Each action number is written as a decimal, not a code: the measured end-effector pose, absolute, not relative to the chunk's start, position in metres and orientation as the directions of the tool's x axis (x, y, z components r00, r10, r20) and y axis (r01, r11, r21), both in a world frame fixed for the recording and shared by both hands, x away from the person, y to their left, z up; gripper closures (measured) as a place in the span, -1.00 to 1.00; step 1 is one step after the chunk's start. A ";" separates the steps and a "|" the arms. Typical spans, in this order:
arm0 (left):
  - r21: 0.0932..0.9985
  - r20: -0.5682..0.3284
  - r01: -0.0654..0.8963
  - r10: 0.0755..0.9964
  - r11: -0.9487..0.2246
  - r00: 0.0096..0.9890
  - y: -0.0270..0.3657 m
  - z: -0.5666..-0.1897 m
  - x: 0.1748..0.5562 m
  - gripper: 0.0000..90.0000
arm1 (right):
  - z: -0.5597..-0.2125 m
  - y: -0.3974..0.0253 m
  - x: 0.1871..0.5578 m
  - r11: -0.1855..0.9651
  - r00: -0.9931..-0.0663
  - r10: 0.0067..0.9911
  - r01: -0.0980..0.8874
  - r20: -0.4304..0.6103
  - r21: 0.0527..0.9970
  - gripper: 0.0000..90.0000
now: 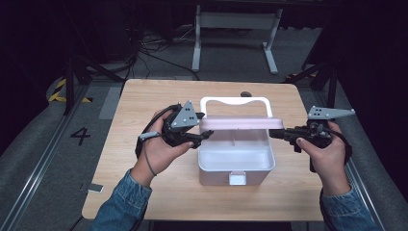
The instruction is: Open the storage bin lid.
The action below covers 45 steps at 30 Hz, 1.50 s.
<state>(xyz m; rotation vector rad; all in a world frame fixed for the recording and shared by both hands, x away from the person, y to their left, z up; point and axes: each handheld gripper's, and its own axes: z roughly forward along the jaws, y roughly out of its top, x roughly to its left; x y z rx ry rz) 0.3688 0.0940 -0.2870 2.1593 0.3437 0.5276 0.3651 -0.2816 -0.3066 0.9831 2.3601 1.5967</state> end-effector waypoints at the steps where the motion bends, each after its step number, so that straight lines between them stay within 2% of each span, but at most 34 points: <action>1: 0.802 0.261 0.051 0.427 -0.595 0.866 0.094 -0.286 0.369 0.10 | -0.307 -0.282 0.365 0.230 -0.780 0.575 0.442 0.245 0.867 0.97; 12: 0.799 0.292 0.037 0.441 -0.600 0.849 0.096 -0.280 0.375 0.27 | -0.317 -0.285 0.358 0.244 -0.778 0.581 0.446 0.239 0.861 0.96; 22: 0.819 0.239 0.077 0.462 -0.568 0.854 0.098 -0.273 0.389 0.36 | -0.329 -0.284 0.355 0.274 -0.783 0.573 0.460 0.241 0.845 0.96; 45: 0.831 0.209 0.116 0.499 -0.543 0.841 0.100 -0.261 0.428 0.60 | -0.356 -0.270 0.340 0.371 -0.810 0.530 0.486 0.249 0.791 0.99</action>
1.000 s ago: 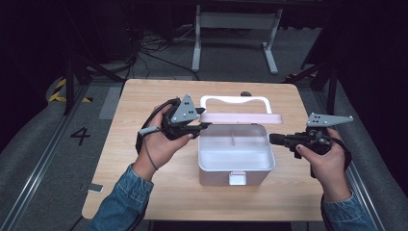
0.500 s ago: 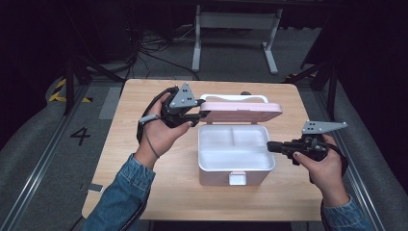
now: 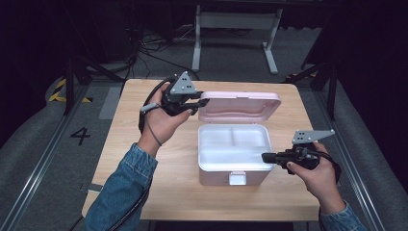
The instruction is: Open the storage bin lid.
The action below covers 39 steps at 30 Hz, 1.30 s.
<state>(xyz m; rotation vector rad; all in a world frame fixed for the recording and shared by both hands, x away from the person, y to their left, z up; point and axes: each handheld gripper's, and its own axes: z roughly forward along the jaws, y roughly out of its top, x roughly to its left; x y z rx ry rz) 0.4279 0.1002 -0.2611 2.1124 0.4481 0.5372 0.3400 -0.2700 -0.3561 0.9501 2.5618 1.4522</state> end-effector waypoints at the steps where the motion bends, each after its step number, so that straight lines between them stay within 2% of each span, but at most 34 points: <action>1: 0.834 0.190 0.132 0.504 -0.536 0.843 0.100 -0.261 0.429 0.60 | -0.356 -0.270 0.339 0.372 -0.811 0.531 0.484 0.246 0.792 0.99; 20: 0.857 0.107 0.210 0.560 -0.471 0.821 0.093 -0.264 0.469 0.68 | -0.358 -0.272 0.338 0.365 -0.807 0.534 0.490 0.254 0.792 0.99; 33: 0.828 -0.028 0.369 0.626 -0.422 0.779 0.088 -0.262 0.498 0.70 | -0.360 -0.279 0.339 0.358 -0.797 0.549 0.496 0.251 0.791 0.99; 39: 0.795 -0.031 0.415 0.654 -0.443 0.756 0.082 -0.261 0.513 0.70 | -0.359 -0.281 0.339 0.355 -0.797 0.549 0.495 0.252 0.793 0.99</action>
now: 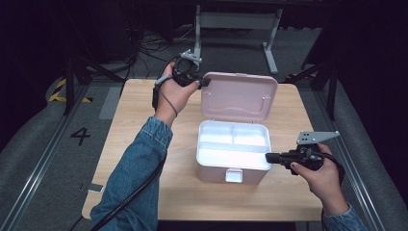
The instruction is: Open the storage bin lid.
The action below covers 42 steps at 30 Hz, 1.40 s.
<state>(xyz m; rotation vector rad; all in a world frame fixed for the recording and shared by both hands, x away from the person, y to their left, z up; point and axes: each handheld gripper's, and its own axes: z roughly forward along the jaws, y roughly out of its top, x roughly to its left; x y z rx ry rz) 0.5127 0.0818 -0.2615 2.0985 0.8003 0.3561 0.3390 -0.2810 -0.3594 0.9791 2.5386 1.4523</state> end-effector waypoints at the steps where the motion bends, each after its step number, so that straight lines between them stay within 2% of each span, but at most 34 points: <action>1: 0.789 -0.030 0.423 0.660 -0.446 0.751 0.081 -0.262 0.515 0.70 | -0.359 -0.281 0.339 0.356 -0.797 0.550 0.494 0.250 0.793 0.99; 11: 0.740 -0.061 0.497 0.692 -0.452 0.720 0.075 -0.265 0.533 0.70 | -0.357 -0.282 0.333 0.367 -0.808 0.540 0.477 0.235 0.798 0.99; 23: 0.705 -0.056 0.538 0.719 -0.463 0.693 0.068 -0.280 0.554 0.66 | -0.357 -0.284 0.334 0.365 -0.807 0.542 0.478 0.236 0.799 0.98; 30: 0.697 -0.112 0.574 0.725 -0.430 0.679 0.070 -0.294 0.567 0.65 | -0.359 -0.292 0.336 0.353 -0.795 0.557 0.489 0.241 0.797 0.98; 42: 0.665 -0.138 0.619 0.745 -0.418 0.652 0.070 -0.308 0.578 0.62 | -0.356 -0.310 0.335 0.359 -0.764 0.605 0.513 0.225 0.780 0.91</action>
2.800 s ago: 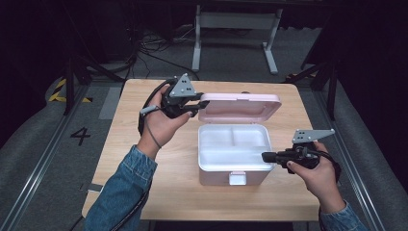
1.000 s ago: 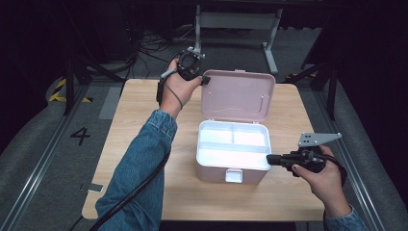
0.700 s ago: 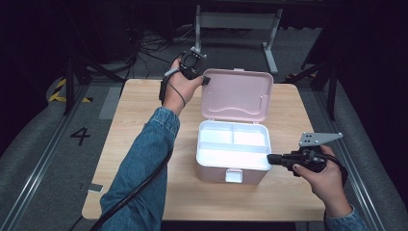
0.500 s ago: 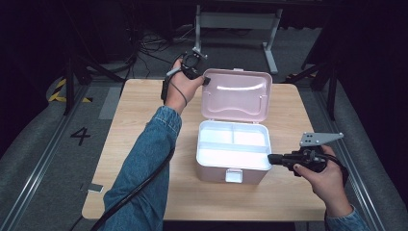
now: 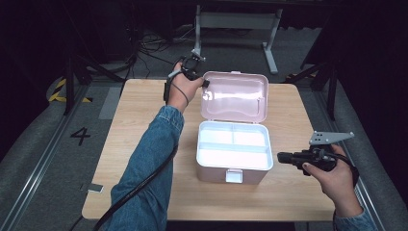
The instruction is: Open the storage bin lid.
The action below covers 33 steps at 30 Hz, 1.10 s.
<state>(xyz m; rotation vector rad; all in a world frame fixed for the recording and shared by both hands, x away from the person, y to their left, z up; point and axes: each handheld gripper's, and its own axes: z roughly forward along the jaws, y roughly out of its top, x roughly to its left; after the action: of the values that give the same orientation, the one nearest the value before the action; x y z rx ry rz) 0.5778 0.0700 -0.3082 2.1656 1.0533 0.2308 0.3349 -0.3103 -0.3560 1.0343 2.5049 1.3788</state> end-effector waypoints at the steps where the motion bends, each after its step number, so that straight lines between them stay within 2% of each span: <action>1: 0.663 -0.143 0.623 0.746 -0.416 0.650 0.070 -0.309 0.578 0.62 | -0.356 -0.312 0.335 0.363 -0.759 0.612 0.519 0.222 0.774 0.90; 17: 0.618 -0.154 0.666 0.766 -0.418 0.624 0.073 -0.323 0.586 0.58 | -0.375 -0.335 0.336 0.398 -0.681 0.707 0.606 0.191 0.688 0.70; 26: 0.600 -0.145 0.673 0.768 -0.433 0.623 0.073 -0.339 0.592 0.57 | -0.375 -0.338 0.334 0.361 -0.675 0.705 0.606 0.218 0.709 0.71; 33: 0.581 -0.178 0.691 0.761 -0.430 0.623 0.075 -0.357 0.598 0.59 | -0.376 -0.340 0.334 0.356 -0.675 0.703 0.608 0.225 0.710 0.72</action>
<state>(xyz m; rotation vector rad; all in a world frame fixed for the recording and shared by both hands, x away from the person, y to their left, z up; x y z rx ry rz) 0.5983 0.0746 -0.3568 2.2219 1.1332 0.1467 0.3339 -0.3399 -0.3756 1.2084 2.4875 1.2213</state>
